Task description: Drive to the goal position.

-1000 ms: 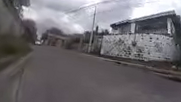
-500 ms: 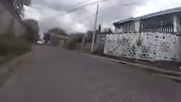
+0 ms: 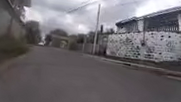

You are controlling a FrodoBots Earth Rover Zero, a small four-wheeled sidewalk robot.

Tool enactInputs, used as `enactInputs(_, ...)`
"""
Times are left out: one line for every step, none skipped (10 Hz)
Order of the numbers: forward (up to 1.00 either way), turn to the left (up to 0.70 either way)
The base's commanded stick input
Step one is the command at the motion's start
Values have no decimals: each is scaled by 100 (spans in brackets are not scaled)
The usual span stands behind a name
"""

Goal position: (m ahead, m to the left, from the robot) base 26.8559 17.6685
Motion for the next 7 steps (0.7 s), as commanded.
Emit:
enactInputs(100, 0)
enactInputs(100, 0)
enactInputs(100, 0)
enactInputs(100, 0)
enactInputs(100, 0)
enactInputs(100, 0)
enactInputs(100, 0)
